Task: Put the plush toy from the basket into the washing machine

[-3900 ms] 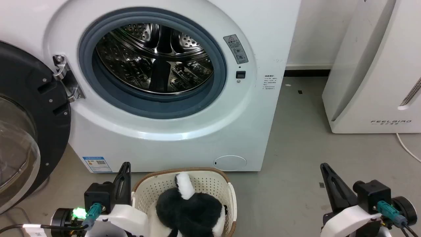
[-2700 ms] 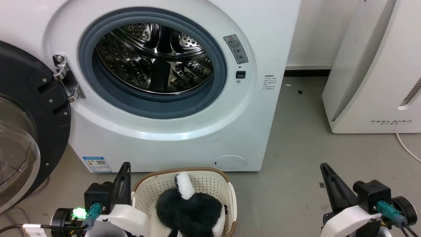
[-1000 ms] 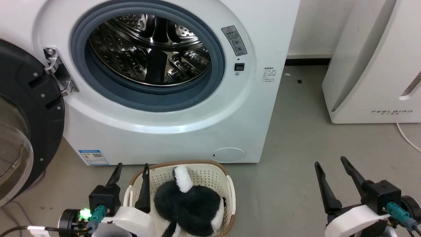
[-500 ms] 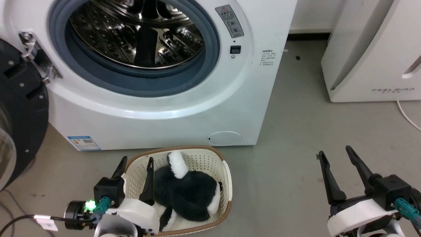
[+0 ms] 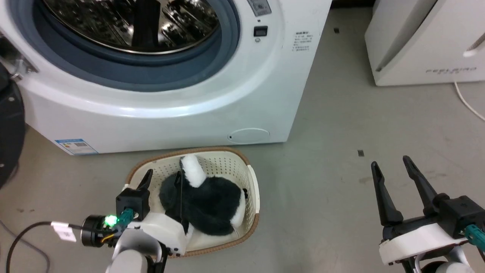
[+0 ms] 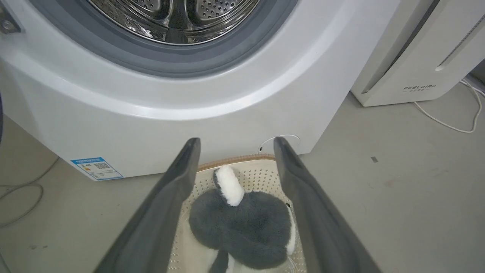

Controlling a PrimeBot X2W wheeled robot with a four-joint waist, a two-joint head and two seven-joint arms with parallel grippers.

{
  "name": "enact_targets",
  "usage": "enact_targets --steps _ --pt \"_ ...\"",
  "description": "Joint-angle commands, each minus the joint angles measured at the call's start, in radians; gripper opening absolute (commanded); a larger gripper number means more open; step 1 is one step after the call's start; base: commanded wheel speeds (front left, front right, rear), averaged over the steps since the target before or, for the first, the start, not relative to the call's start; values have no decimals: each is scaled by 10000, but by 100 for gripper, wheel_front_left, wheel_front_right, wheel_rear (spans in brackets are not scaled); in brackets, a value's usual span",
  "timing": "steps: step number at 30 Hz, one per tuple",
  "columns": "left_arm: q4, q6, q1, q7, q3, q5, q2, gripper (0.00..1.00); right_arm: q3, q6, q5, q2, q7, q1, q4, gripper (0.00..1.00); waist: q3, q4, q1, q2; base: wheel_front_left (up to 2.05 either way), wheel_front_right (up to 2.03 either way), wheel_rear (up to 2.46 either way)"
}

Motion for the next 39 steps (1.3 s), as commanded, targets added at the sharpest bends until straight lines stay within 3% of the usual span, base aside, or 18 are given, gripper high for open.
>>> enact_targets --steps 1,39 --pt "195 -68 -266 -81 -52 -113 83 100 -3 -4 74 2 -98 -210 -92 100 204 -92 -1 0 0 0 0" --pt "6148 -563 -4968 838 -801 -680 1891 100 709 -7 1136 4 -867 -1153 -921 100 3936 -1691 -1 0 0 0 0"
